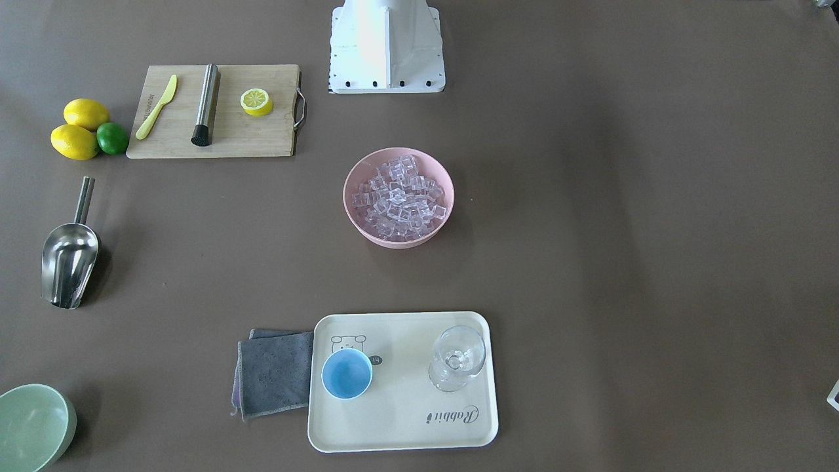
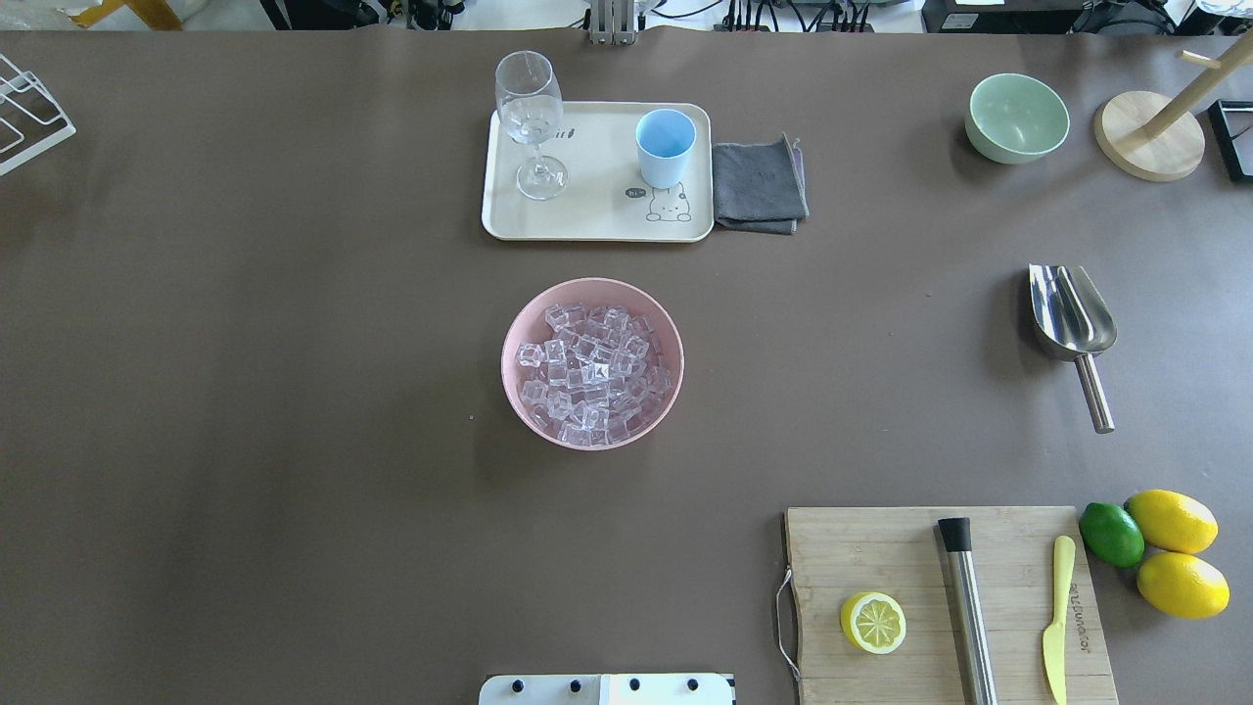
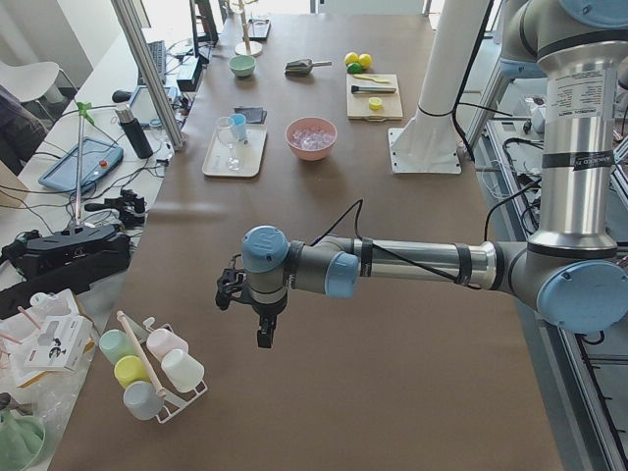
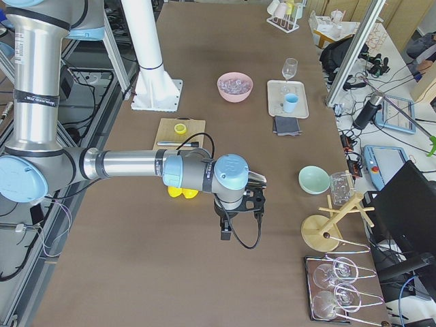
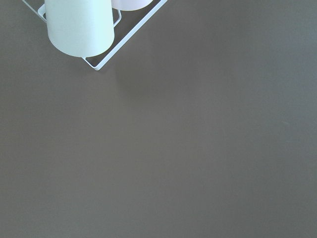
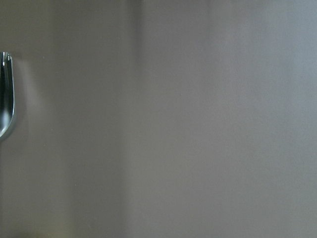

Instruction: Put ice in cup with scoop

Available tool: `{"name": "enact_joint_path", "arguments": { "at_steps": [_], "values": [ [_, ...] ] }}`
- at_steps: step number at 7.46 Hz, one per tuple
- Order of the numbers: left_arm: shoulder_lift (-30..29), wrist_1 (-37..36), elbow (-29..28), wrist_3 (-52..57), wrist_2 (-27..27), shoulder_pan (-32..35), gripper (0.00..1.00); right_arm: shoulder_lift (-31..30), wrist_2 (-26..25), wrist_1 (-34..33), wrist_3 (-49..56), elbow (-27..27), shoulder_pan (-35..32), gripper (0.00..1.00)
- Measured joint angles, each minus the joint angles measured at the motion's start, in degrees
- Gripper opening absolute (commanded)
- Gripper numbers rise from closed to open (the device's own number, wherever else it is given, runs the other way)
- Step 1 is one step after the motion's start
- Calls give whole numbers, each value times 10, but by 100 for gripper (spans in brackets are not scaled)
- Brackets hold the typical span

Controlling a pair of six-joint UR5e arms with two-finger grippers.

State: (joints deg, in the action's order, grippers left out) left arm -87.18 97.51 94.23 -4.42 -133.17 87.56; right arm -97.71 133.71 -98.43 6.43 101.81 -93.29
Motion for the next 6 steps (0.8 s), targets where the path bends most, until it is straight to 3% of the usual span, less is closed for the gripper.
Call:
{"name": "enact_joint_path", "arguments": {
  "at_steps": [2,4,6],
  "values": [
    [1,5,4,1,0,-1,99,2,2,10,-90,27,16,100],
    [0,11,37,24,-2,-31,99,3,1,38,-225,64,73,100],
    [-3,34,74,153,0,-108,99,-1,-9,144,-403,78,143,100]
  ]
}}
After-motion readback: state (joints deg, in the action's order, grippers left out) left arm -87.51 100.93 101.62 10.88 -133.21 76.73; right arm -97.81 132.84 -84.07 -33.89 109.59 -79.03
